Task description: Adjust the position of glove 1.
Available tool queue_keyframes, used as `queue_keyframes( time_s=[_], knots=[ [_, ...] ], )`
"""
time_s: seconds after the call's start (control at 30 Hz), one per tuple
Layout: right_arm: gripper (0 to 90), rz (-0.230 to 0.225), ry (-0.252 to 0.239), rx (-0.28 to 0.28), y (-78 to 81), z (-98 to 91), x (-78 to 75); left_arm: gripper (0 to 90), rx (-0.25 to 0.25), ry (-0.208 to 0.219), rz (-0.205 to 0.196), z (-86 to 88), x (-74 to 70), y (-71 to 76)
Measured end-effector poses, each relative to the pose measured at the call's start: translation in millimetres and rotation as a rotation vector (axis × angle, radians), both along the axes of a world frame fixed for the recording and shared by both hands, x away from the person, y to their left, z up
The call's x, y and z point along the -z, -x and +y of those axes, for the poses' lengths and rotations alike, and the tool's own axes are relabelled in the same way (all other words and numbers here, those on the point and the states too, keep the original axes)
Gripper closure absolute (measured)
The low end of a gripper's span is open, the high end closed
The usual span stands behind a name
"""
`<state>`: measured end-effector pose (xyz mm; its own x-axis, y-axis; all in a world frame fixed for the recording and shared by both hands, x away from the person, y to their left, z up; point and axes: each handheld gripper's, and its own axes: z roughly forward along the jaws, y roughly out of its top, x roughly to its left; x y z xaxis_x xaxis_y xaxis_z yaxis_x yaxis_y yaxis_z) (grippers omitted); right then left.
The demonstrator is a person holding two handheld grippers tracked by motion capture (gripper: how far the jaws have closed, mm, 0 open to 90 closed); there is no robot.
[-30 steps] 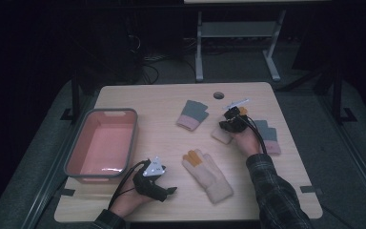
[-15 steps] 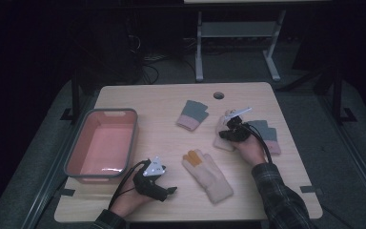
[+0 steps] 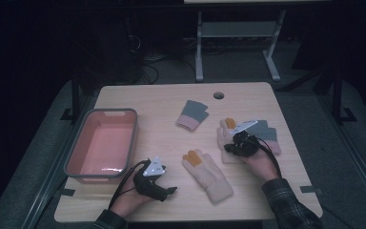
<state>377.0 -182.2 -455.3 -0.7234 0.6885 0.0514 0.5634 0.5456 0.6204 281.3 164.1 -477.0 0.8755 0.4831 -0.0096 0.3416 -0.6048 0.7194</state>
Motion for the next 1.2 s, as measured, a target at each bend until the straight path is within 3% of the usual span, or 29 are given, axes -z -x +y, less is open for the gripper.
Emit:
queue_keyframes(
  time_s=[0.4, 0.87, 1.03, 1.2],
  knots=[
    [90.0, 0.015, 0.019, -0.052, 39.5, -15.8, -3.4, 12.6, 0.001, 0.0, -0.001, 0.0, 0.0, 0.0],
    [89.9, 0.048, 0.019, -0.063, 80.4, -41.2, -6.9, 12.6, -0.001, 0.004, -0.001, -0.2, 0.3, 0.3],
    [75.2, 0.026, -0.029, -0.058, 84.3, -39.9, -15.4, 12.7, -0.001, 0.003, -0.002, -0.1, 0.3, 0.2],
    [69.3, -0.013, -0.043, -0.053, 86.4, -29.8, -22.9, 12.7, -0.004, 0.008, -0.001, -0.4, 0.5, 0.4]
  ],
)
